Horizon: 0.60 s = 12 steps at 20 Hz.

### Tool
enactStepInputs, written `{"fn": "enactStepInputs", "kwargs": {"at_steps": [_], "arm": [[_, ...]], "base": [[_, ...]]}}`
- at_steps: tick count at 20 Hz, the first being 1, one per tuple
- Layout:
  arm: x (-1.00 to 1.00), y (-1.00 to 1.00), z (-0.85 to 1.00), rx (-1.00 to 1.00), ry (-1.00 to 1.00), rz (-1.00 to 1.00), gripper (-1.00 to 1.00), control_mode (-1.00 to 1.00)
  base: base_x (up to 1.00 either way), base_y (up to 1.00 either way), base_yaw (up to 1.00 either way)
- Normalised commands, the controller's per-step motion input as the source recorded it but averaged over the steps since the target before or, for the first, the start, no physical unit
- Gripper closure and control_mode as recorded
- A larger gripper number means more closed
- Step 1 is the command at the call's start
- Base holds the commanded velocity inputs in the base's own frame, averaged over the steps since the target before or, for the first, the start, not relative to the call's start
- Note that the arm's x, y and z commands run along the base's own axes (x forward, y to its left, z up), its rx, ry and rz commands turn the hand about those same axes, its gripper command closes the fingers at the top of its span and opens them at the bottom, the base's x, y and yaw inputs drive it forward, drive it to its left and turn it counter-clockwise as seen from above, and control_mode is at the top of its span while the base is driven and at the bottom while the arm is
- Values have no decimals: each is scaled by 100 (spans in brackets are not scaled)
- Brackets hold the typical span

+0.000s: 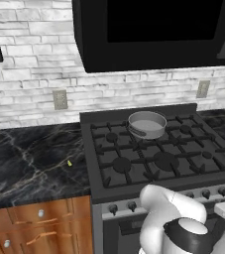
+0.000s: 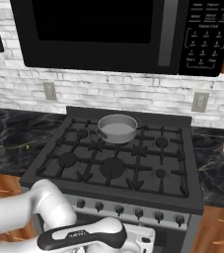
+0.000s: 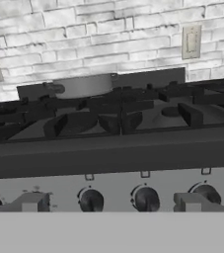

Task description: Turn on the burner for the pot on the stove. Wait thirty seconds for the pot to heat up. Then add the lemon wedge to the pot.

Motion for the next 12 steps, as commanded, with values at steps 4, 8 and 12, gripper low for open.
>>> {"fn": "enactStepInputs", "kwargs": {"at_steps": [4, 8, 12], "arm": [[13, 0, -1, 0, 0, 0, -100, -100], [13, 3, 0, 0, 0, -4, -100, -100], [4, 25, -5, 0, 0, -8, -100, -100]], "base": [[0, 0, 0], [0, 0, 0], [0, 0, 0]]}}
